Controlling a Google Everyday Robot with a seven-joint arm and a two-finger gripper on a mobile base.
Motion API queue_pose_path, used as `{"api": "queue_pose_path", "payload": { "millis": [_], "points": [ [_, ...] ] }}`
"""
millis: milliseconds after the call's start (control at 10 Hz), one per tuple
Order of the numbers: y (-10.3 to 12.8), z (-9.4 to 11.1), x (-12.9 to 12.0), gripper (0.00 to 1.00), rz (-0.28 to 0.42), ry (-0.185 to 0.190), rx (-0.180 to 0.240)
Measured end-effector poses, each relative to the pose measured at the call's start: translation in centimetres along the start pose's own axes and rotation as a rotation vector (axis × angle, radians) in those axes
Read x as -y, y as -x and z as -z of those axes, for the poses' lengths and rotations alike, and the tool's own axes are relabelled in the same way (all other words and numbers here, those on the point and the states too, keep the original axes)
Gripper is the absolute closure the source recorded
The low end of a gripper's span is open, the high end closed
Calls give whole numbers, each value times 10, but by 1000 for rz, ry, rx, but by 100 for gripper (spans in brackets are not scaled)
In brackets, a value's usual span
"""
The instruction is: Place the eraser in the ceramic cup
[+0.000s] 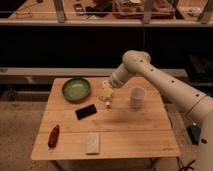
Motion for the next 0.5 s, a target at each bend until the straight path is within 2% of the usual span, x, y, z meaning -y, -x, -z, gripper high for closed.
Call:
{"api": "queue_pose_path", "payload": {
  "millis": [500],
  "points": [
    [0,1,-1,20,0,8,3]
  ]
}}
